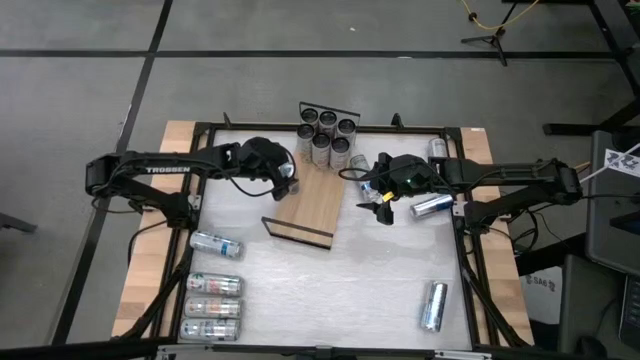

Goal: Place canned beverage on shelf
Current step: Adjust the silver soda can, then put the top right silver soda can on the shelf aligned with the other silver soda can

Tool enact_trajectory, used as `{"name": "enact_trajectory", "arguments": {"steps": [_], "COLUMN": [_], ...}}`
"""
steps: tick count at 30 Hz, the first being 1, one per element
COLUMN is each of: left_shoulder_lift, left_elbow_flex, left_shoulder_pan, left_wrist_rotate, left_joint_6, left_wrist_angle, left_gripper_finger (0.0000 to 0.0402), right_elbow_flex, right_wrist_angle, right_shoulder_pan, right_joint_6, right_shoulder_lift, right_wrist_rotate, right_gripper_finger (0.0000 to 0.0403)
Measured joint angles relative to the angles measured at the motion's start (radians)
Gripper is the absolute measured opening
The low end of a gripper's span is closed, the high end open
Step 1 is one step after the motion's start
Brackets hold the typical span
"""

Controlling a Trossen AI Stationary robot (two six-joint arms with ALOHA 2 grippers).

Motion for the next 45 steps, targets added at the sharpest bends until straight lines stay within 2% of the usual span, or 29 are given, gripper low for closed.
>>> {"name": "enact_trajectory", "arguments": {"steps": [15, 23, 28, 32, 39, 45], "left_shoulder_lift": [0.0, 0.0, 0.0, 0.0, 0.001, 0.001], "left_elbow_flex": [0.266, 0.334, 0.335, 0.335, 0.335, 0.335], "left_shoulder_pan": [0.001, 0.001, 0.001, -0.003, -0.029, -0.065], "left_wrist_rotate": [0.0, 0.0, 0.0, 0.0, 0.0, 0.0], "left_joint_6": [0.004, 0.004, 0.004, 0.004, 0.005, 0.005], "left_wrist_angle": [-0.217, -0.243, -0.246, -0.246, -0.246, -0.245], "left_gripper_finger": [0.0304, 0.0304, 0.0304, 0.0304, 0.0304, 0.0304], "right_elbow_flex": [0.0, 0.0, 0.0, 0.032, 0.127, 0.095], "right_wrist_angle": [-0.002, -0.004, -0.045, -0.184, -0.547, -0.783], "right_shoulder_pan": [0.0, 0.0, 0.0, 0.0, 0.0, 0.0], "right_joint_6": [0.0, 0.0, 0.0, 0.034, 0.067, 0.07], "right_shoulder_lift": [0.0, 0.0, 0.0, 0.0, -0.001, -0.001], "right_wrist_rotate": [0.0, -0.005, -0.058, -0.062, -0.048, -0.048], "right_gripper_finger": [0.0344, 0.0344, 0.0344, 0.0344, 0.0344, 0.0344]}}
